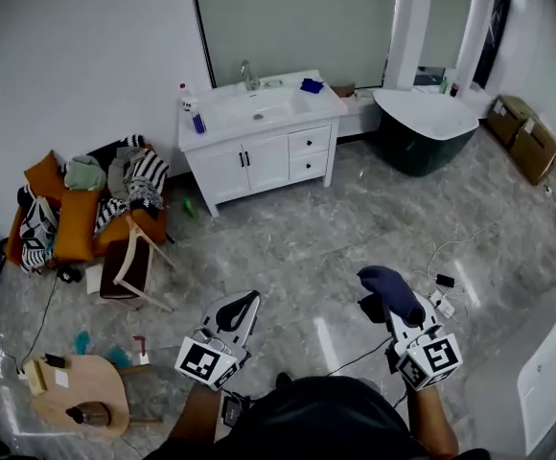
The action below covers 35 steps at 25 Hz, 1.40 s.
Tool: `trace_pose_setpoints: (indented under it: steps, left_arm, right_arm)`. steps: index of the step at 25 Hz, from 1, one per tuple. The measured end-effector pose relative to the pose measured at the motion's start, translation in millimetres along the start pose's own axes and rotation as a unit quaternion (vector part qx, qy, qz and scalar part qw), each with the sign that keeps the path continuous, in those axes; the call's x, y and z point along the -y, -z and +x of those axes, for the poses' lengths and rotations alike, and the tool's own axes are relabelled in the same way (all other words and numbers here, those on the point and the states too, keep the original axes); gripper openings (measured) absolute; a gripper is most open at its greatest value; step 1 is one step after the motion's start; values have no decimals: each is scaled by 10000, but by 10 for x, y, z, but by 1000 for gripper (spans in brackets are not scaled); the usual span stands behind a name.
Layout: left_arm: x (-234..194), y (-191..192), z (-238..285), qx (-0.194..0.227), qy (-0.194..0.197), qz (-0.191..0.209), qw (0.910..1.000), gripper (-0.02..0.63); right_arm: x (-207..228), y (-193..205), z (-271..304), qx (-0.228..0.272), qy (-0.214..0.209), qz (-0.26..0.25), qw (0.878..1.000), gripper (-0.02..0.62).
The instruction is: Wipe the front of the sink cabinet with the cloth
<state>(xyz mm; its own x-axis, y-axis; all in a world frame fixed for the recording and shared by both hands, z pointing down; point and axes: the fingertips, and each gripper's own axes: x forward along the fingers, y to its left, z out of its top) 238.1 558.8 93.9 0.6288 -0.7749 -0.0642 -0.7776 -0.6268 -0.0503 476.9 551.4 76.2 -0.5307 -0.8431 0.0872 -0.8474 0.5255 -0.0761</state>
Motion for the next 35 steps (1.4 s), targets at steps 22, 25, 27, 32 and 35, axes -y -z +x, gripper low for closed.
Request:
trace_pose_setpoints:
  steps: [22, 25, 27, 32, 35]
  left_arm:
    - [-406, 94, 1091, -338, -643, -492, 9961, 3]
    - [-357, 52, 1266, -360, -866, -334, 9950, 5]
    - [-352, 94, 1367, -407, -1022, -363, 9933, 5]
    - [-387, 223, 1564, -717, -1031, -460, 9910, 3]
    - [-571, 240, 1693, -722, -1049, -444, 9909, 4]
  right_arm:
    - [909, -16, 1275, -223, -959, 189, 9950, 38]
    - [1179, 95, 1378, -206, -1143, 218, 9930, 38]
    - [1338, 165, 1475, -228, -1228, 212, 9919, 38]
    - [1554, 277, 1665, -297, -1186, 365, 9918, 38]
    - [1610, 386, 1834, -459, -1160, 443, 9912, 38]
